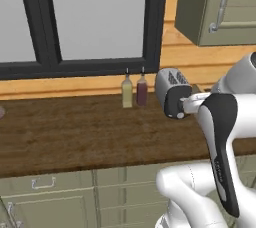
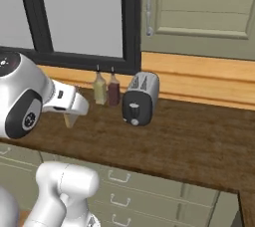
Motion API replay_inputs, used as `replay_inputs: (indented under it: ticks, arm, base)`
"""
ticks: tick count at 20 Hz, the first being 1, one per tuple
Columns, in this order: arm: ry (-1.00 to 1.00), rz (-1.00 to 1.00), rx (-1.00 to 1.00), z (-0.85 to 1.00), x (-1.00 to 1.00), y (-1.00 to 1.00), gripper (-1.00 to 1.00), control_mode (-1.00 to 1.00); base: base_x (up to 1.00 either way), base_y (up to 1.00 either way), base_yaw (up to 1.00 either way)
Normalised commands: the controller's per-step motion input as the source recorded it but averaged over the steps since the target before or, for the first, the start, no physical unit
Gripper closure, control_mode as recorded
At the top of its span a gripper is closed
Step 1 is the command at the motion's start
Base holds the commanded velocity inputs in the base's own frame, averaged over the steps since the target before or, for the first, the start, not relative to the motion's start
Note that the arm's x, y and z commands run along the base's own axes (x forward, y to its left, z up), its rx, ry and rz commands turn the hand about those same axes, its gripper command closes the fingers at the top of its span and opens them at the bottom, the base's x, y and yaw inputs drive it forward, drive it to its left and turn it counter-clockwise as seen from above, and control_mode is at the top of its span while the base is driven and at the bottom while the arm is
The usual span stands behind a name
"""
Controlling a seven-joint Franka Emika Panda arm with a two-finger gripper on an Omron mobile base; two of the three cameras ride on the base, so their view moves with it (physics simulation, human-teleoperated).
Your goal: Start the toaster. Once the lever pops up, take the bread to the plate on the dining counter.
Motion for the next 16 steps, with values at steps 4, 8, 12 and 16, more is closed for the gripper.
replay_inputs:
  ticks: [4, 8, 12, 16]
  arm:
    - [0.0, 0.0, 0.0, 0.0, 0.0, 0.0, 1.0, 1.0]
    - [0.0, 0.0, 0.0, 0.0, 0.0, 0.0, 1.0, 1.0]
    - [0.0, 0.0, 0.0, 0.0, 0.0, 0.0, 1.0, 1.0]
    - [0.0, 0.0, 0.0, 0.0, 0.0, 0.0, 1.0, 1.0]
  base:
    - [-0.43, 0.83, 0.85]
    - [-0.28, 0.49, 0.99]
    - [-0.23, 0.26, 1.0]
    - [-0.2, 0.16, 1.0]
